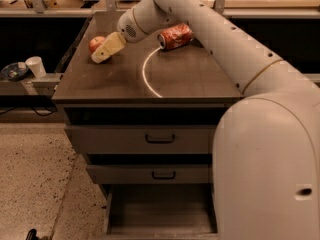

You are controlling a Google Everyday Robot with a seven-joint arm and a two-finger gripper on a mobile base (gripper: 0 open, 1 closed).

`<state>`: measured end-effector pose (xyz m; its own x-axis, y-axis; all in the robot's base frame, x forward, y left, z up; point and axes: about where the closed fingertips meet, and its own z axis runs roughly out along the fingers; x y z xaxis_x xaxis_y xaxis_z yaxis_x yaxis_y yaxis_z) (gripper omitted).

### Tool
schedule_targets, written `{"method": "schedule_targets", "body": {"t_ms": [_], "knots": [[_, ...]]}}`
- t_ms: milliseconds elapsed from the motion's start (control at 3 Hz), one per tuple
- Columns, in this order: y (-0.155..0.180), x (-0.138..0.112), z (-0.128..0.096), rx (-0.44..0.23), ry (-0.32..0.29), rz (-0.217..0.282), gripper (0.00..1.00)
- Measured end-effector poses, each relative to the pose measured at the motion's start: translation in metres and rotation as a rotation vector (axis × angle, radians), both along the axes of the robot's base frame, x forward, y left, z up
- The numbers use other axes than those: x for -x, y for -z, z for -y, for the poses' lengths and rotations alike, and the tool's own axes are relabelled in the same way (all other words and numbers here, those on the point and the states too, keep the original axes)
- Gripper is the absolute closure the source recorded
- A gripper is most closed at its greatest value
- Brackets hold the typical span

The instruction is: Place apple into bottom drawer

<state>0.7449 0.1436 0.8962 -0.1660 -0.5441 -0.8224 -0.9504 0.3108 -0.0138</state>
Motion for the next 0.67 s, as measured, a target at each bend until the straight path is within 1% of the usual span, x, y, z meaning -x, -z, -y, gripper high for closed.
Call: {"method": "schedule_targets", "body": {"t_ms": [333, 667], "knots": [[0.012, -0.018, -0.025, -0.063, 0.022, 0.028, 0.0], [0.022, -0.028, -0.04, -0.088, 0.022, 0.084, 0.0]]}}
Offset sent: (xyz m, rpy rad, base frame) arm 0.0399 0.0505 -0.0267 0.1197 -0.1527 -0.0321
